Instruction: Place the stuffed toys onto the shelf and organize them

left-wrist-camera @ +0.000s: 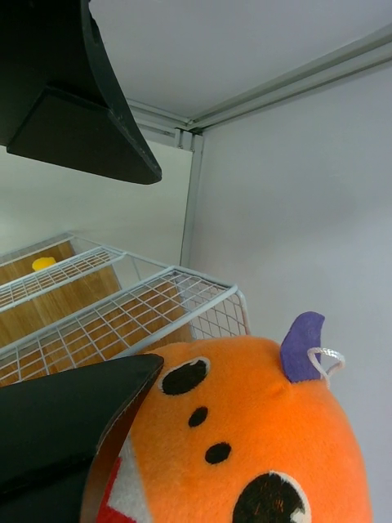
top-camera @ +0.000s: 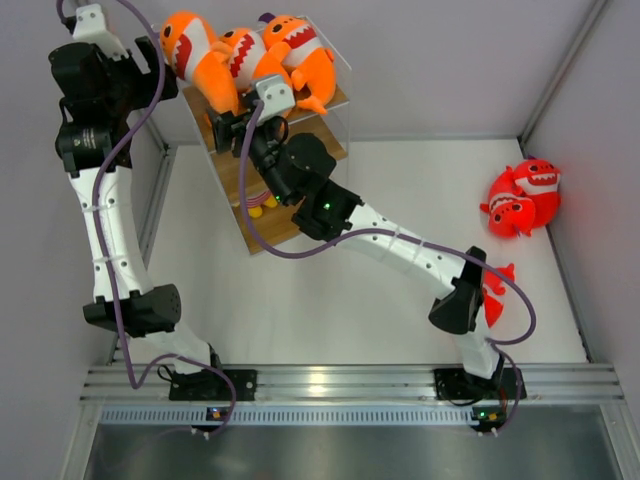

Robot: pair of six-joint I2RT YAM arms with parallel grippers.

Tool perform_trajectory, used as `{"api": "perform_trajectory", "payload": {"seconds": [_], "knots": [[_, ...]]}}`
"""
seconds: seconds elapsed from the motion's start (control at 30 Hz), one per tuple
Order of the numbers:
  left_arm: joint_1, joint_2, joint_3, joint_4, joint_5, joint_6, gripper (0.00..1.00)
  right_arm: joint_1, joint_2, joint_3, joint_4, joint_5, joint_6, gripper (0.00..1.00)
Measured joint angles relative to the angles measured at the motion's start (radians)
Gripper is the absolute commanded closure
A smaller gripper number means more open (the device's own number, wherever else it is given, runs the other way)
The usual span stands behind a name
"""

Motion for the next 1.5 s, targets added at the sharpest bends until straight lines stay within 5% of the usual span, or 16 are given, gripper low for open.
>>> {"api": "perform_trajectory", "payload": {"seconds": [0.5,0.53,0.67,0.73,1.07,1.5], "knots": [[0.000,0.000,-0.015,0.008,0.001,-0.001,0.09,-0.049,0.068,0.021,-0.043,0.047,0.168,0.34],[0.000,-0.001,-0.016,0.009,0.001,-0.001,0.09,-0.052,0.075,0.021,-0.044,0.046,0.177,0.37],[-0.001,-0.001,-0.018,0.013,0.001,-0.001,0.09,-0.061,0.105,0.033,-0.051,0.026,0.222,0.81],[-0.001,-0.002,-0.020,0.014,0.001,-0.001,0.09,-0.068,0.106,0.034,-0.055,0.013,0.241,0.89],[-0.001,-0.011,-0.031,0.018,0.001,0.005,0.08,-0.080,0.058,-0.006,-0.093,-0.085,0.347,0.99],[-0.002,-0.048,-0.065,0.015,0.000,0.018,0.08,-0.081,-0.070,-0.033,-0.154,-0.186,0.413,1.00]]}}
